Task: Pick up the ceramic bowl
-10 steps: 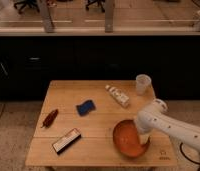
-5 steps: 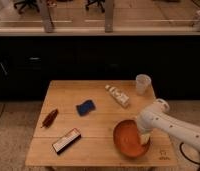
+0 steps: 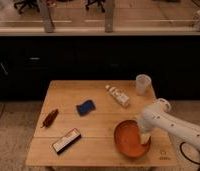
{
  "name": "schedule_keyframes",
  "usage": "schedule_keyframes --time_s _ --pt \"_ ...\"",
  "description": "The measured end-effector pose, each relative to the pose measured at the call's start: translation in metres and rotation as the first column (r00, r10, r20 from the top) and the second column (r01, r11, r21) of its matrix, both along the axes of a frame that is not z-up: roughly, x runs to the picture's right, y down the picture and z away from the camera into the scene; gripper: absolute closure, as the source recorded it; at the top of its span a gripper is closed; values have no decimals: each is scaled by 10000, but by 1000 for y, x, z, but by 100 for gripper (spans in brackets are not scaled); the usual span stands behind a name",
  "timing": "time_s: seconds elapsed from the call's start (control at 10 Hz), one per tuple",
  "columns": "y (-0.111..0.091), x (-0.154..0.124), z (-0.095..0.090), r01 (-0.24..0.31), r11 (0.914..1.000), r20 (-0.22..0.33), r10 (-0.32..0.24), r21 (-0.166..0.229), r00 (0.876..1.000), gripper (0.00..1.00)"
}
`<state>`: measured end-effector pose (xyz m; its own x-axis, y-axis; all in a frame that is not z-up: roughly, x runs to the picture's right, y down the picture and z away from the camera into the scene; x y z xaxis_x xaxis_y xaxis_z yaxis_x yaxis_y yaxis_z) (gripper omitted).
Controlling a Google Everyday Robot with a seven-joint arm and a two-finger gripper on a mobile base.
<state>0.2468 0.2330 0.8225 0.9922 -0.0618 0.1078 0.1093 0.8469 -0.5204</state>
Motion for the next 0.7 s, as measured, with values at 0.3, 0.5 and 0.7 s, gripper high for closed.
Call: schedule_keyframes --time_s 0.3,0.5,0.7 --pt "-1 1 3 -142 9999 43 142 -60 9999 20" --pt "-1 2 5 -255 9996 63 256 -84 9997 20" --pt "0 3 6 -299 9995 58 300 -98 9995 20"
